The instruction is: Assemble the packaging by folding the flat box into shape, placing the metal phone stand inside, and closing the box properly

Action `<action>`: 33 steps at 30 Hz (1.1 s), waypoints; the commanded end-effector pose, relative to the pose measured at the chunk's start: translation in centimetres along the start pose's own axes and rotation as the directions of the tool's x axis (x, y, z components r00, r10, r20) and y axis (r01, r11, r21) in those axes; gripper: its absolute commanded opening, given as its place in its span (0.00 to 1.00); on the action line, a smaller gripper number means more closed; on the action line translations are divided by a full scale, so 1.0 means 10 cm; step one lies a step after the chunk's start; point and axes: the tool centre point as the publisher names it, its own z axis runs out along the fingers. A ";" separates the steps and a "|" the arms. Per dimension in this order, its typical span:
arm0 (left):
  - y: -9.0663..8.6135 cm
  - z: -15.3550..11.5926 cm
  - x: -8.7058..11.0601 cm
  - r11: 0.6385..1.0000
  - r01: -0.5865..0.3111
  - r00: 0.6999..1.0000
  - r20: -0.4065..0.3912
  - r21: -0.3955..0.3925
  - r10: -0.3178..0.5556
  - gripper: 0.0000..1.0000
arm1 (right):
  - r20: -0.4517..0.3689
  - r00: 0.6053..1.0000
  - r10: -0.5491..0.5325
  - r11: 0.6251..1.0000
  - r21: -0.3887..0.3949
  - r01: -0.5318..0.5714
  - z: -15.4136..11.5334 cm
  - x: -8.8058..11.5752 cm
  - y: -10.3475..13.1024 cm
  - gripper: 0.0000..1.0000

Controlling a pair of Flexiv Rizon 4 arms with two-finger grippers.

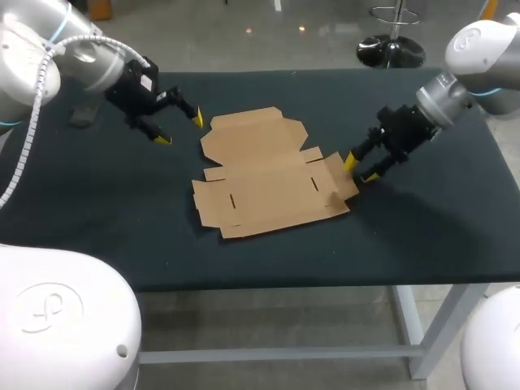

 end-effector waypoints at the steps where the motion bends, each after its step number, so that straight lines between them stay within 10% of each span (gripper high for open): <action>1: 0.00 -0.01 0.01 1.000 0.001 1.000 0.006 -0.003 -0.001 1.00 | 0.001 0.999 -0.032 0.996 0.083 0.032 -0.11 0.01 0.12 0.56; 11: 0.00 -0.01 0.01 1.000 0.001 1.000 0.006 -0.003 -0.001 1.00 | 0.025 0.989 -0.145 0.953 0.272 0.133 0.01 0.01 0.41 0.47; 29: 0.00 -0.01 0.01 1.000 0.001 1.000 0.006 -0.003 -0.001 1.00 | -0.035 0.991 -0.133 0.932 0.336 0.137 0.23 -0.01 0.60 0.43; 33: 0.00 -0.01 0.01 1.000 0.001 1.000 0.006 -0.003 -0.001 1.00 | -0.050 0.989 -0.140 0.930 0.335 0.149 0.26 0.04 0.60 0.20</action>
